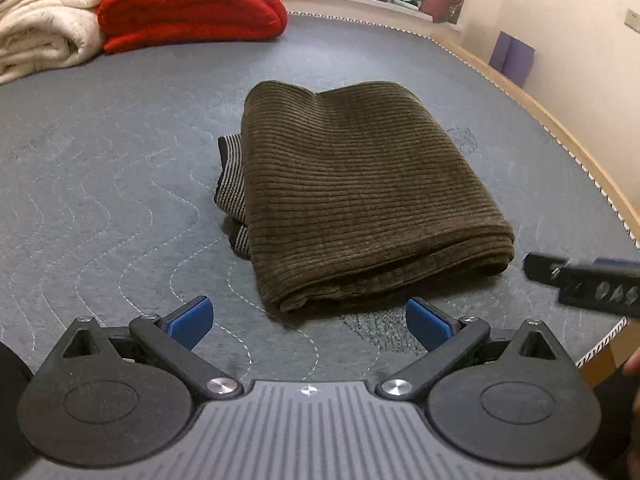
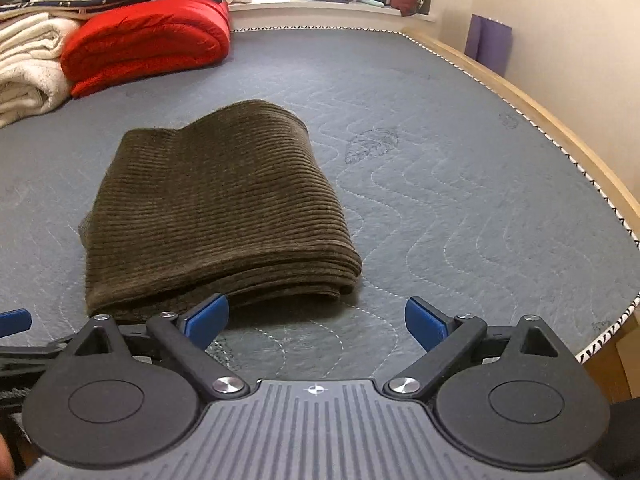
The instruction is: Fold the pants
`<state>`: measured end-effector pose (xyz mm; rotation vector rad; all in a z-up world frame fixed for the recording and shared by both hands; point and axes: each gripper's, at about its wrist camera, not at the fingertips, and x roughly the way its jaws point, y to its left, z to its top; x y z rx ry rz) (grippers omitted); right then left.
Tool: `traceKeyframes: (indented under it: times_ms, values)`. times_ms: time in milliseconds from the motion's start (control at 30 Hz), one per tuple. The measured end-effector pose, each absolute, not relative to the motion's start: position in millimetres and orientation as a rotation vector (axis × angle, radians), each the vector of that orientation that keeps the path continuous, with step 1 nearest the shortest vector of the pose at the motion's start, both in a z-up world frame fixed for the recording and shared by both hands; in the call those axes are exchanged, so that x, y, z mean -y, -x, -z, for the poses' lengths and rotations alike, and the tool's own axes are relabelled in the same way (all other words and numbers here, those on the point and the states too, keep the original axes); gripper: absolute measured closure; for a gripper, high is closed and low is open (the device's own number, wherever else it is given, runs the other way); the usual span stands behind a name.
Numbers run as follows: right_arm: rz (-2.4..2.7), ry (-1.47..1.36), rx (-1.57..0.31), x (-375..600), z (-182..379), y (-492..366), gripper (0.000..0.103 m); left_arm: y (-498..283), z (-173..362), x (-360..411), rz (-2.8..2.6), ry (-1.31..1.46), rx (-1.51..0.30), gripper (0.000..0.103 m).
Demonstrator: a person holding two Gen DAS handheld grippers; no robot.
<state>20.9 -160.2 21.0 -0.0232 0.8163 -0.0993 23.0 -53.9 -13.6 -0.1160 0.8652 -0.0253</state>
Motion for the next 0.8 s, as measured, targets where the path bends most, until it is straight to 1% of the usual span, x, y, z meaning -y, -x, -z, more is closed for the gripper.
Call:
traceKeyframes:
  times_ms: [133, 267, 800]
  values:
    - [0.102, 0.024, -0.850, 159.4, -12.0, -29.1, 0.008, -24.8, 12.1, 50.2, -0.006, 0.119, -0.848, 0.000]
    - [0.085, 0.003, -0.819, 155.7, -15.4, -35.2, 0.008, -25.7, 14.8, 42.7, -0.034, 0.134, -0.863, 0.000]
    - [0.047, 0.028, -0.814, 136.7, -16.9, -37.2, 0.008, -21.1, 12.3, 40.8, -0.045, 0.128, -0.852, 0.000]
